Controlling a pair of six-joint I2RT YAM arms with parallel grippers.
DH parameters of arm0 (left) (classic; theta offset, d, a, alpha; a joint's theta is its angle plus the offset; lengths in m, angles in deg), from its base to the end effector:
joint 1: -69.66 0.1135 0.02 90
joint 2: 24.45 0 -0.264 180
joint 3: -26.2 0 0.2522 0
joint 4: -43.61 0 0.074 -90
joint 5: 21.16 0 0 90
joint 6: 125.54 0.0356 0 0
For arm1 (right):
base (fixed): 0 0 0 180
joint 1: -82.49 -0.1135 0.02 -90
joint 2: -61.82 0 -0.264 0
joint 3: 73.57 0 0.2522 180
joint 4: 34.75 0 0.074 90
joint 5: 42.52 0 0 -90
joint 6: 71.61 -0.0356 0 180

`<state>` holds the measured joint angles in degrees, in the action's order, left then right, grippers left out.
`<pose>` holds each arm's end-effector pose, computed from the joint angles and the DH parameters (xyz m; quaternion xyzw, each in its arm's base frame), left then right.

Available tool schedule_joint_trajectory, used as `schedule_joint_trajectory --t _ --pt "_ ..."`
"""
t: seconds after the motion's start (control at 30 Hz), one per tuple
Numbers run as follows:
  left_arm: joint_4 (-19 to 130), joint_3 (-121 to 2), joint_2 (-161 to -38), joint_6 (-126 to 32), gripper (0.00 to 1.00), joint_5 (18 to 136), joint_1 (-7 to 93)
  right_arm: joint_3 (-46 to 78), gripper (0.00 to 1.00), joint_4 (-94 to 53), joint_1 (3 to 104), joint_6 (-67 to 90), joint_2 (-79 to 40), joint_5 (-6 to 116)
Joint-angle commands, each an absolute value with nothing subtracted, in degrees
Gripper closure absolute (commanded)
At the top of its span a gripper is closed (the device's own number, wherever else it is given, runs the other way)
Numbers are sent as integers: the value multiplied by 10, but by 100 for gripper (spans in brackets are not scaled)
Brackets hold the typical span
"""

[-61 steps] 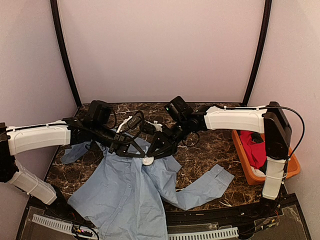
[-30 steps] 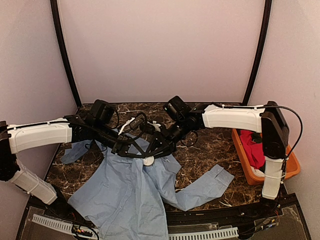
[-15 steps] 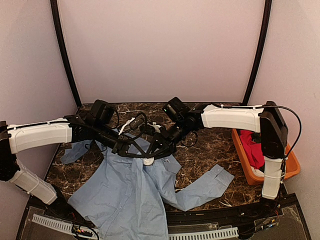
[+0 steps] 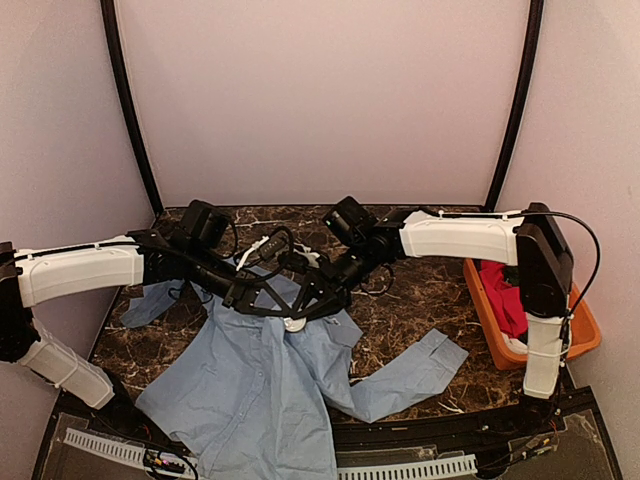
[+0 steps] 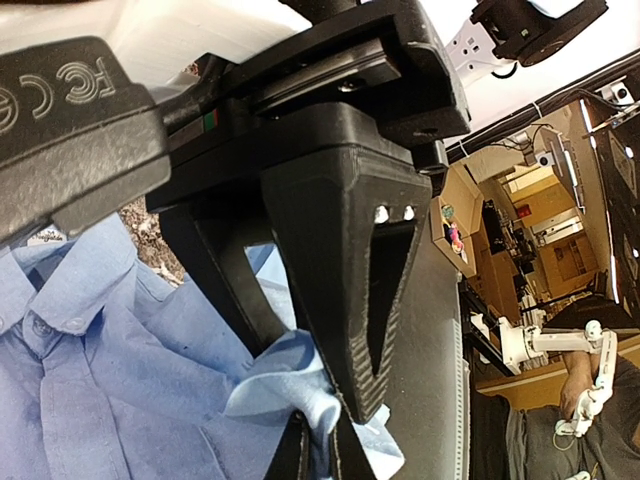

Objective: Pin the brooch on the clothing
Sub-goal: Pin the brooch onto the flattened clothing.

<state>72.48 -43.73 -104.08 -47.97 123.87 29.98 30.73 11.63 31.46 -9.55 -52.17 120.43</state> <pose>0.2083 -0.2107 0.2718 0.3830 0.7293 -0.5430 0.1629 0.2396 0.3503 0.2422 0.3239 -0.7188 -0.5880 0.1805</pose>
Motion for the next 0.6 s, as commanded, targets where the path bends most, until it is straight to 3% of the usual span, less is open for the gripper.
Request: schedule_joint_trajectory --t 0.0,0.3,0.57 --pt "732 -439 -1025 -470 99 1195 308 327 82 126 298 -115 -535 1215" --pt "744 -436 -1018 -471 99 1159 309 336 82 125 297 -134 -539 1192" --pt "740 -431 -1016 -476 99 1142 308 325 74 81 291 -168 -527 1198"
